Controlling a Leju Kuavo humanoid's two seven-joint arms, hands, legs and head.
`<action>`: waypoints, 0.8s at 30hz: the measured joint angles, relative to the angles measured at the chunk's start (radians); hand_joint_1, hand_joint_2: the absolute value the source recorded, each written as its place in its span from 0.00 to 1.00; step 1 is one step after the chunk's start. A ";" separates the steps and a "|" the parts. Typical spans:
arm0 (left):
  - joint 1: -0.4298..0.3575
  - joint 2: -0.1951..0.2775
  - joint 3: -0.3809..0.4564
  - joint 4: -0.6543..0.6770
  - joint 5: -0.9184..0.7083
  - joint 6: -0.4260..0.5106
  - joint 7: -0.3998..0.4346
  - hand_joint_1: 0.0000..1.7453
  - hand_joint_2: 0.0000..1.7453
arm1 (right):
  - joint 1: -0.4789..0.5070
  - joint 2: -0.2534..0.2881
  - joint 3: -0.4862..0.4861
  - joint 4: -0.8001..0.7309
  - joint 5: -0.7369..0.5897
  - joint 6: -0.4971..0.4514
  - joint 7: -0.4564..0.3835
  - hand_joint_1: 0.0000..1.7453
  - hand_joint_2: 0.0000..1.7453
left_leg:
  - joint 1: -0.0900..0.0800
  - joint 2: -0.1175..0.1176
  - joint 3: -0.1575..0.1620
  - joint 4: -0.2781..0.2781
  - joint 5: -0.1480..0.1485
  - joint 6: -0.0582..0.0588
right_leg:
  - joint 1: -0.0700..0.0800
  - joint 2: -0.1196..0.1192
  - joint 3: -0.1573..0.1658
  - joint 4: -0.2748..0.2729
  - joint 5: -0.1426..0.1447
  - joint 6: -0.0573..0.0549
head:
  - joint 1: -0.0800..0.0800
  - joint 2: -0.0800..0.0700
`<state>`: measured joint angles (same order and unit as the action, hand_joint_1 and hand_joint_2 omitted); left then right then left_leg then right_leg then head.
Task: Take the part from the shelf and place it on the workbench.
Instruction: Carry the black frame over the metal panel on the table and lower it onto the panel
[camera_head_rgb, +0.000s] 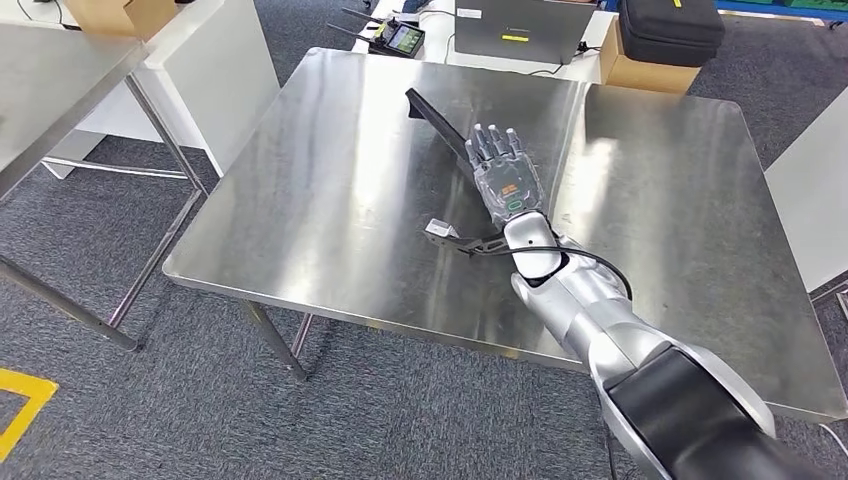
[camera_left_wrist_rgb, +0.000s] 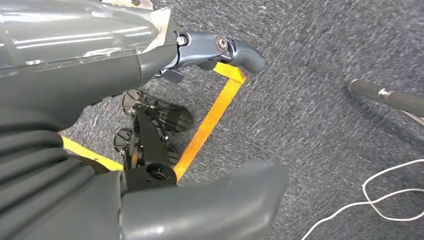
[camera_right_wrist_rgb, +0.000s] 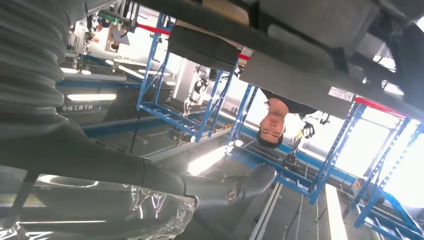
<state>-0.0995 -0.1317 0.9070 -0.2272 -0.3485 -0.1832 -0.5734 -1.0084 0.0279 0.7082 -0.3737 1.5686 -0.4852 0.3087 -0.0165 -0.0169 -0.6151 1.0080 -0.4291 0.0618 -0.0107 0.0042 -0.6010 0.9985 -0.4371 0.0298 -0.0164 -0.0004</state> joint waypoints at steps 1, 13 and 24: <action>0.001 0.000 0.000 0.000 0.000 0.000 0.000 0.00 0.00 | 0.000 0.002 0.000 0.001 0.000 0.000 0.000 0.00 1.00 | -0.001 0.000 -0.001 0.002 -0.002 0.002 | 0.000 0.000 0.003 -0.002 0.003 0.000 | -0.001 0.000; 0.003 0.000 0.000 0.000 -0.014 -0.006 0.012 0.00 0.00 | 0.003 0.008 -0.007 0.007 -0.006 -0.001 -0.024 0.00 1.00 | 0.006 0.001 0.002 -0.003 0.000 -0.006 | 0.005 0.001 0.002 -0.001 0.003 -0.001 | -0.001 0.000; 0.003 0.000 0.001 0.000 -0.069 -0.012 0.031 0.00 0.00 | 0.045 0.046 -0.204 -0.066 -0.255 0.197 -0.309 0.00 1.00 | 0.001 0.001 0.002 -0.003 0.000 -0.006 | 0.004 0.001 0.002 -0.001 0.003 -0.001 | 0.000 0.000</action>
<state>-0.0966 -0.1312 0.9075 -0.2274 -0.4173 -0.1954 -0.5419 -0.9631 0.0743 0.5039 -0.4399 1.3133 -0.2878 -0.0005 -0.0153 -0.0163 -0.6133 1.0055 -0.4287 0.0554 -0.0069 0.0048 -0.5987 0.9976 -0.4339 0.0288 -0.0168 -0.0004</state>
